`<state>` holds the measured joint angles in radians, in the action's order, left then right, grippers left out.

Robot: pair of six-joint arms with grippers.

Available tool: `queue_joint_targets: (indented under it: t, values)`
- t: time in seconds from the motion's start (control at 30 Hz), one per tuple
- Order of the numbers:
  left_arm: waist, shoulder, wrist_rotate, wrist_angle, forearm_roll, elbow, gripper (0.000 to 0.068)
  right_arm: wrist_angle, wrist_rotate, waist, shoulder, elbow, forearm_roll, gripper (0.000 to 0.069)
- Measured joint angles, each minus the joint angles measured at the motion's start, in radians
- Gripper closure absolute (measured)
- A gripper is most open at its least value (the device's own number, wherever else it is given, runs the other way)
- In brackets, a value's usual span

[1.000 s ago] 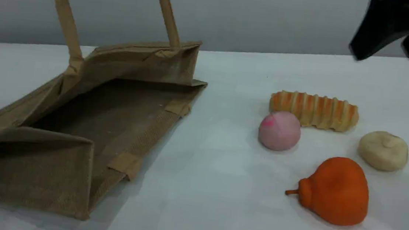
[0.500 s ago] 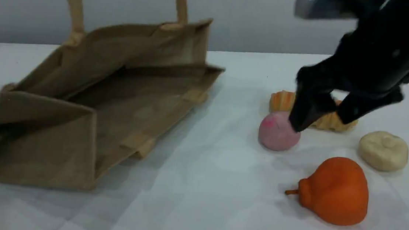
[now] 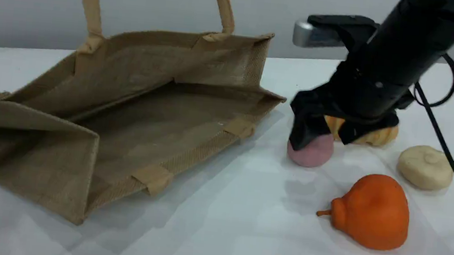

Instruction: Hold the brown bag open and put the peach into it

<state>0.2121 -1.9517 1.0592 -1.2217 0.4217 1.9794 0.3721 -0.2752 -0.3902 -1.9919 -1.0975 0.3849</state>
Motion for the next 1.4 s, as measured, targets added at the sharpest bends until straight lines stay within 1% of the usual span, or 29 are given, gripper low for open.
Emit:
queue_joint_targets:
  t: [0.17, 0.37, 0.87, 0.97, 1.03, 1.13, 1.33, 1.4]
  values:
    - [0.000, 0.000, -0.001, 0.001, 0.000, 0.000, 0.0592, -0.023, 0.000, 0.000, -0.001, -0.036, 0.002, 0.0106]
    - [0.000, 0.000, -0.001, 0.001, 0.001, 0.000, 0.0592, -0.091, 0.000, 0.000, -0.042, -0.039, 0.004, 0.0106]
    - [0.000, 0.000, -0.001, 0.001, 0.002, 0.000, 0.0592, -0.142, 0.001, 0.000, -0.156, -0.078, 0.016, 0.0107]
    - [0.000, 0.000, -0.001, 0.001, 0.002, 0.000, 0.0592, -0.164, 0.002, 0.000, -0.171, -0.078, 0.016, 0.0125]
    - [0.000, 0.000, -0.001, 0.001, 0.002, 0.000, 0.0592, -0.179, 0.003, 0.000, -0.174, -0.078, 0.018, 0.0156]
    - [0.000, 0.000, -0.001, 0.001, 0.002, 0.000, 0.0592, -0.194, 0.003, 0.000, -0.174, -0.078, 0.018, 0.0244]
    - [0.000, 0.000, -0.001, 0.001, 0.001, 0.000, 0.0592, -0.197, 0.002, 0.000, -0.174, -0.078, 0.006, 0.0522]
    - [0.000, 0.000, -0.001, 0.001, 0.001, 0.000, 0.0592, -0.197, 0.001, 0.000, -0.174, -0.078, 0.006, 0.0589]
